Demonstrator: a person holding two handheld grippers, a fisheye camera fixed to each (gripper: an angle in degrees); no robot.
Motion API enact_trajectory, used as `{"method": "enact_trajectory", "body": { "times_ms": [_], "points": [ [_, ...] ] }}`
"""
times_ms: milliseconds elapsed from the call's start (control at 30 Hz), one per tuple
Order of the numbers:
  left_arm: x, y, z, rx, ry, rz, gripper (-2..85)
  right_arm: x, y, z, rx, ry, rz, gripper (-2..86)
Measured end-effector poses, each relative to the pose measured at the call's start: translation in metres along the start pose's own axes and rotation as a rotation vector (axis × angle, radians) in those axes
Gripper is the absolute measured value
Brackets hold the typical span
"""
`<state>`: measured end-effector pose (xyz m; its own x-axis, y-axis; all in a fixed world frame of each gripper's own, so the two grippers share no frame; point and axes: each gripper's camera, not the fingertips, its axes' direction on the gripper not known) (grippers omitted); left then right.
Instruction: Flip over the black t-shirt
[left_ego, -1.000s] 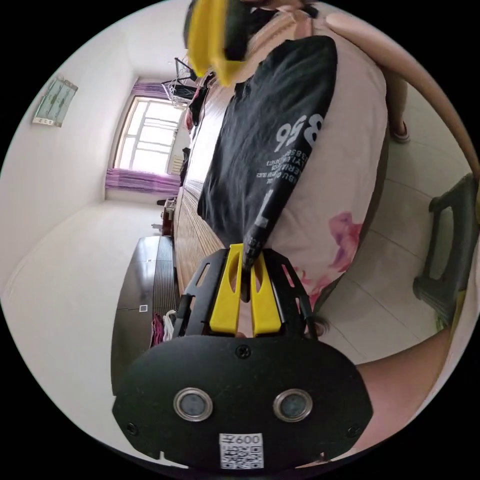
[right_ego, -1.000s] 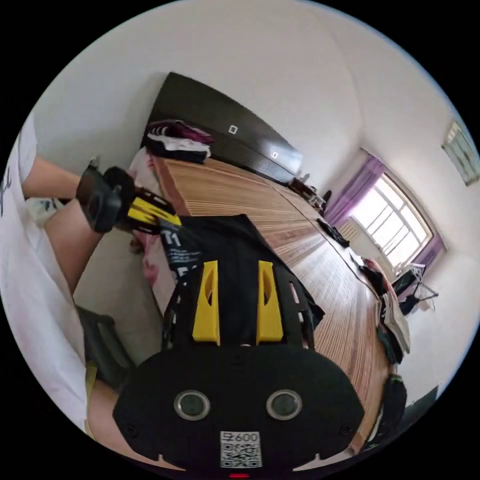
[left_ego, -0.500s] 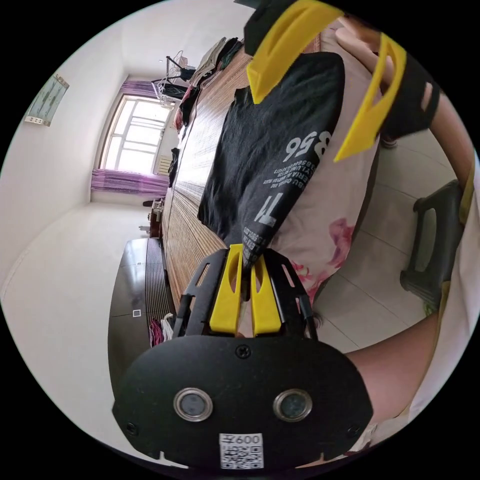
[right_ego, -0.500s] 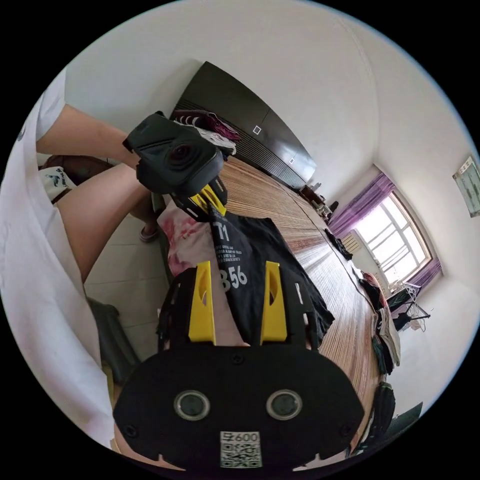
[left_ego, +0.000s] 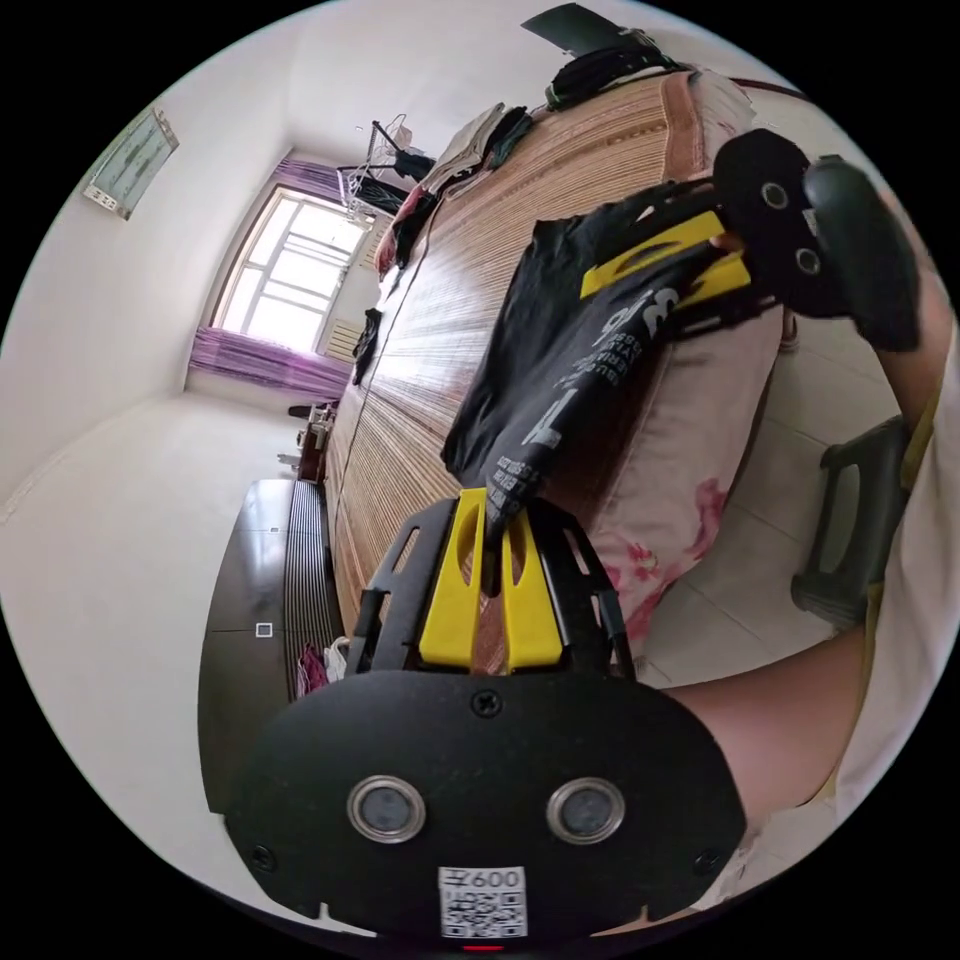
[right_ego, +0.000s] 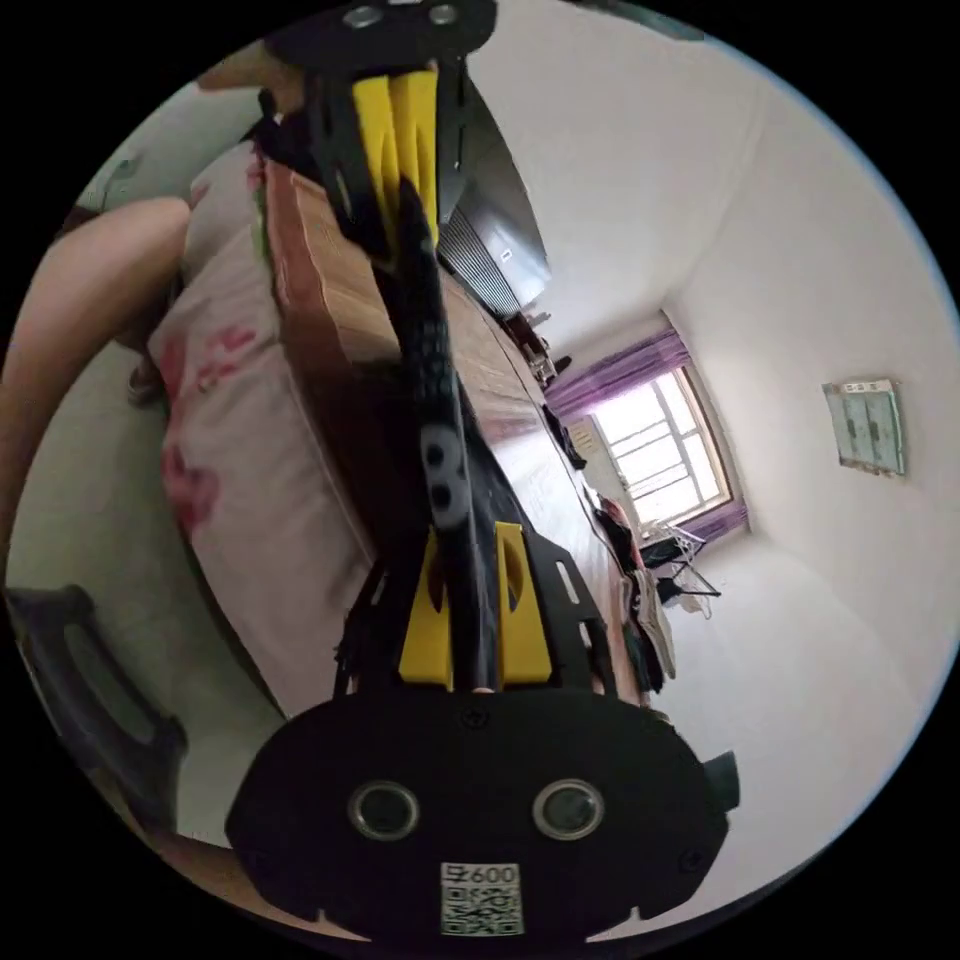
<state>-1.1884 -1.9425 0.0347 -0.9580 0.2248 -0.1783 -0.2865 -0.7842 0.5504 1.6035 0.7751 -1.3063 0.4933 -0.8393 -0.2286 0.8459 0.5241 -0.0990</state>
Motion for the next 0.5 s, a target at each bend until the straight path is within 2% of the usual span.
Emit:
{"method": "enact_trajectory", "body": {
  "times_ms": [167,267,500],
  "points": [
    [0.012,-0.002,-0.004,0.002,0.007,0.017,0.4,0.022,0.062,0.014,-0.184,0.03,-0.043,0.4],
    [0.036,-0.006,0.0,-0.007,0.025,0.06,0.6,0.028,0.078,0.005,-0.182,-0.027,-0.074,-0.4],
    [0.075,-0.025,0.008,-0.012,-0.007,0.159,1.0,0.035,0.063,0.009,-0.212,-0.001,-0.203,-0.7]
  ]
}}
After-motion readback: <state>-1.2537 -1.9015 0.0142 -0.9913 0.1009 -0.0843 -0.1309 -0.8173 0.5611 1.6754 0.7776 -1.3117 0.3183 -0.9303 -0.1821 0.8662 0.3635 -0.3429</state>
